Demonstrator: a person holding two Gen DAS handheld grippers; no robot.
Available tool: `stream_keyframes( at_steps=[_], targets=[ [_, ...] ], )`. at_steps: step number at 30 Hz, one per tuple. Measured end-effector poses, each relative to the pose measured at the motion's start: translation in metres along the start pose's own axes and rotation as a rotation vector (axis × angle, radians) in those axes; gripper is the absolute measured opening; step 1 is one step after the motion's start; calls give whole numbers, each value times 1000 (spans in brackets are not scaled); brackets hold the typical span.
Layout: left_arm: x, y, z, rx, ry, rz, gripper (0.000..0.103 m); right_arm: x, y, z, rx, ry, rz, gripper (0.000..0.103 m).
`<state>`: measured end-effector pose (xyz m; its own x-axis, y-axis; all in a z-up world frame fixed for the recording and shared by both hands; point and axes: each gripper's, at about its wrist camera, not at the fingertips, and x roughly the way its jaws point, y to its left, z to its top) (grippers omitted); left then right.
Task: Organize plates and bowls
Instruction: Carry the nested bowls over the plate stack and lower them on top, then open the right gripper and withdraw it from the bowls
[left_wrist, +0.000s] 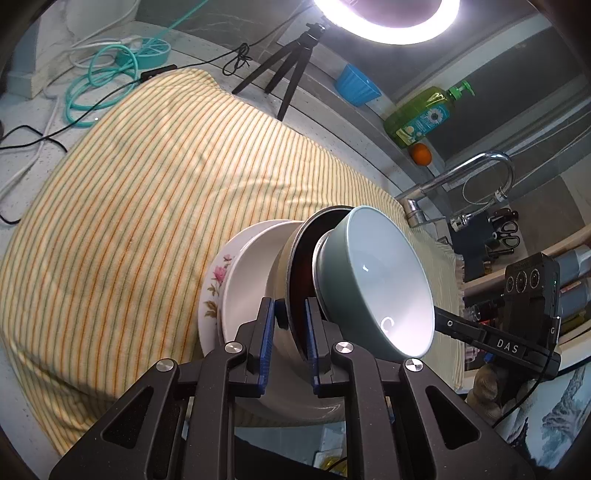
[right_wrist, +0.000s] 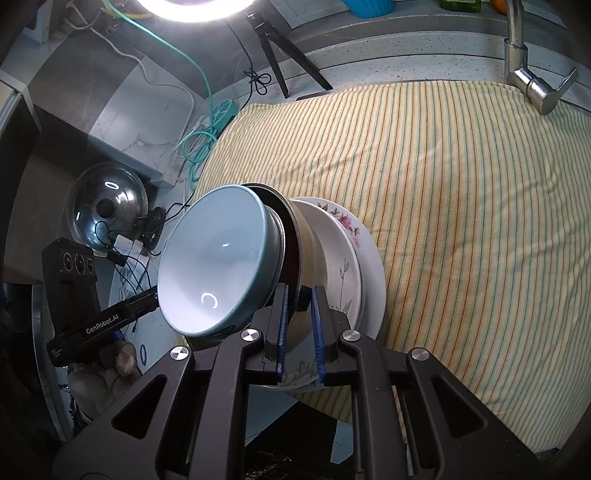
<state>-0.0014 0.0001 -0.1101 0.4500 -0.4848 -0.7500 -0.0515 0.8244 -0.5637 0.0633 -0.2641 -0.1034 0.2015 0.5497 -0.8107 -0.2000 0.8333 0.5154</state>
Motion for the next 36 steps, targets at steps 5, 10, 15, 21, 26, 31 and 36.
stream_keyframes(
  at_steps=[5,10,15,21,26,31,36],
  targets=[
    [1,-2,-2,7,-6,11,13,2,-7,-2,9,8,7,13],
    [1,-4,-3,10,-9,21,13,0,-8,-4,-7,6,13,13],
    [-2,-5,-5,7,-15,27,13,-8,-6,-6,-36,-18,-3,14],
    [-6,-5,-7,1,-31,35,16,-15,-11,-5,-29,-31,-6,14],
    [-15,-9,-9,19,-53,45,20,-22,-11,-9,-47,-47,-27,14],
    [-26,-10,-12,34,-82,66,27,-31,-9,-15,-72,-59,-43,14],
    [-35,-17,-22,70,-105,108,33,-40,-3,-24,-114,-81,-76,14]
  ],
)
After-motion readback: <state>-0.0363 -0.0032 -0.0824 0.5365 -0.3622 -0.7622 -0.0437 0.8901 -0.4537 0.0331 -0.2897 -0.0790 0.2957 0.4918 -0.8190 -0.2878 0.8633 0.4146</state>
